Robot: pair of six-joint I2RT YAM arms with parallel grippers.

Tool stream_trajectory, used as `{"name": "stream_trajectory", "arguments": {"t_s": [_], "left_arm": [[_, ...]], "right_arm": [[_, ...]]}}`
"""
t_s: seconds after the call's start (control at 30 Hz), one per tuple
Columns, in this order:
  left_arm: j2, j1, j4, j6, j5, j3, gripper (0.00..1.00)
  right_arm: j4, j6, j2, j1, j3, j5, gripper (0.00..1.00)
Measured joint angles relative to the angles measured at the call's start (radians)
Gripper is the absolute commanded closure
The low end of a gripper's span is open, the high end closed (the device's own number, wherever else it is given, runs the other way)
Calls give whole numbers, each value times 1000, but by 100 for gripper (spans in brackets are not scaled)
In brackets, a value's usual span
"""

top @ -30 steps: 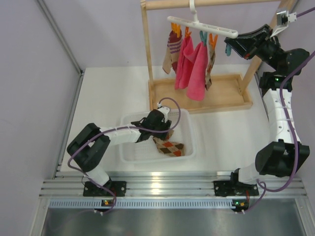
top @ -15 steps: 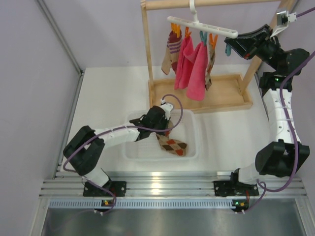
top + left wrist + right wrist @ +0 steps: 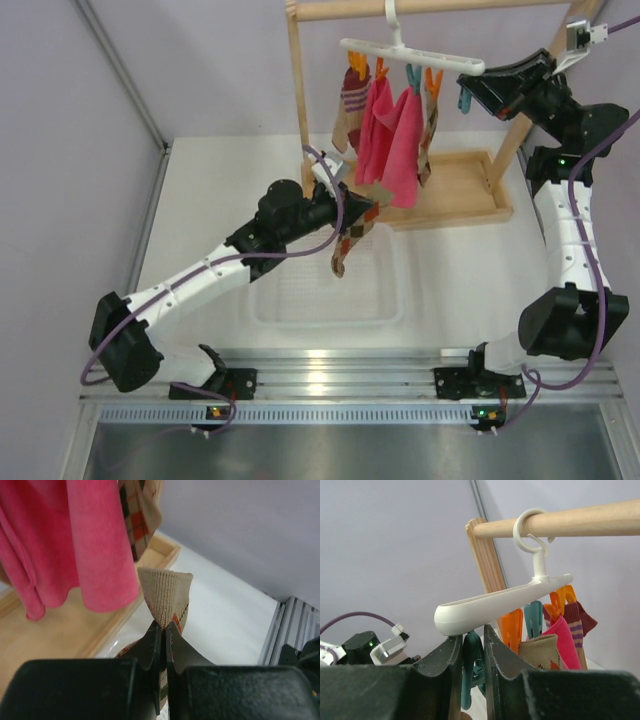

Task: Clip the socks to the hanger
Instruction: Pick up the sock from the bin, then clamp the sock onto the hanger.

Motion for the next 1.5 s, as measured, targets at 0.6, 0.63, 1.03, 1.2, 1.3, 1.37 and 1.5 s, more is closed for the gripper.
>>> {"name": "stream_trajectory", "arguments": {"t_s": [0.6, 0.63, 1.03, 1.2, 1.3, 1.37, 1.5], "left_arm": [[433, -139, 187, 53, -199, 607, 100], [447, -145, 188, 60, -211, 625, 100], [529, -160, 202, 123, -303, 734, 100], [529, -161, 226, 135, -305, 734, 100], [529, -162, 237, 143, -301, 734, 100], [529, -161, 241, 147, -297, 734, 100], [529, -162, 242, 153, -294, 734, 100]], "right_arm": [[-145, 14, -64, 33, -62, 233, 100], [-159, 3, -74, 40, -67, 248, 100], [-208, -79, -121, 67, -113, 317, 100], [-231, -107, -131, 68, -114, 352, 100], [-232, -113, -137, 68, -127, 376, 100], [-232, -116, -137, 68, -130, 384, 100], [-227, -118, -138, 70, -133, 386, 100]]}}
